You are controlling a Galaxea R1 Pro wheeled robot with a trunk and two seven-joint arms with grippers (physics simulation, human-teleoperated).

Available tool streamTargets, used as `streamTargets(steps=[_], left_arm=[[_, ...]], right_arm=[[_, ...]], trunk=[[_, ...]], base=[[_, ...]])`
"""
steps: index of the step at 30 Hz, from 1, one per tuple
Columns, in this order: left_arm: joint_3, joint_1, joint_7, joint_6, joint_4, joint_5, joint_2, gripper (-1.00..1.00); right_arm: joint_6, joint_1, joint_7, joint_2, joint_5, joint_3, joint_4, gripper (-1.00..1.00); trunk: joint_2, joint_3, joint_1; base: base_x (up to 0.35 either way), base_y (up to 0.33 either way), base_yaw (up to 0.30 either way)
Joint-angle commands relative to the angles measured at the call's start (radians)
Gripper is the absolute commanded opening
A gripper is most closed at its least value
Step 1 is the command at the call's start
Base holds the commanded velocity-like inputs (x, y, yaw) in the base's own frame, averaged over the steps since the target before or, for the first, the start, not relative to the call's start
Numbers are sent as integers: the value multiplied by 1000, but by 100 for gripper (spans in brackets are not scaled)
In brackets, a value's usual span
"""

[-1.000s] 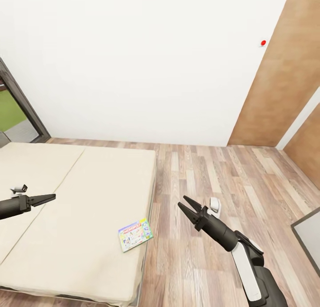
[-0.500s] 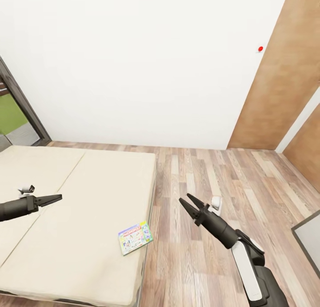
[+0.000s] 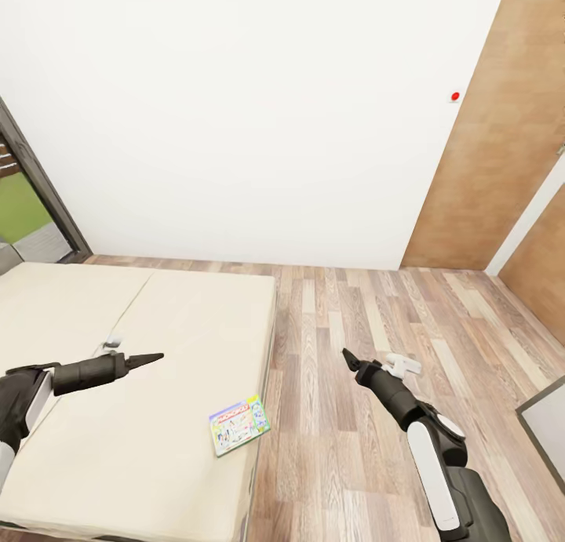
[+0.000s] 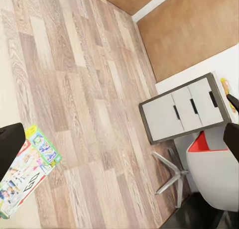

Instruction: Put all the toys in the child's room - the three board games (two on the bed and one on the table), the two jigsaw puzzles on the table, and the tennis ball on the table - inside the toy box on the table in the child's room.

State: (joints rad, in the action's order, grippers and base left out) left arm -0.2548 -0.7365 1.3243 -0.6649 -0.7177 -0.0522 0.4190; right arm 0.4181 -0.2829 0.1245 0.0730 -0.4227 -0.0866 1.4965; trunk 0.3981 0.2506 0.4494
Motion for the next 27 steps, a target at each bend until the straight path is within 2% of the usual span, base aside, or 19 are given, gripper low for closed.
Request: streamTargets(steps=[1, 2, 5, 7, 12, 23, 27], left_arm=[[1, -2, -18, -12, -2, -2, -11, 100], [2, -5, -31, -17, -7, -1, -25, 100], [5, -8, -55, -35, -24, 2, -55, 100], [7, -10, -116, -52, -42, 13, -72, 100], [11, -10, -194, -91, -80, 24, -79, 100], [8, -9, -201, -106, -89, 24, -72, 100], [6, -9, -201, -107, -89, 25, -71, 100]], right_arm=[[11, -1, -45, 3, 0, 1, 6, 100], [17, -1, -87, 4, 2, 7, 11, 100], [26, -1, -150, 9, 4, 25, 15, 100], [31, -1, -214, 10, 5, 50, 15, 100], [34, -1, -274, 8, 6, 80, 20, 100], [33, -1, -329, 11, 7, 87, 24, 100], [33, -1, -382, 13, 7, 87, 22, 100]], trunk=[[2, 0, 1], [2, -1, 1], [2, -6, 1], [2, -10, 1], [2, -18, 1], [2, -36, 1], [2, -42, 1]], base=[[0, 0, 0], [0, 0, 0], [0, 0, 0], [0, 0, 0], [0, 0, 0], [0, 0, 46], [0, 0, 173]])
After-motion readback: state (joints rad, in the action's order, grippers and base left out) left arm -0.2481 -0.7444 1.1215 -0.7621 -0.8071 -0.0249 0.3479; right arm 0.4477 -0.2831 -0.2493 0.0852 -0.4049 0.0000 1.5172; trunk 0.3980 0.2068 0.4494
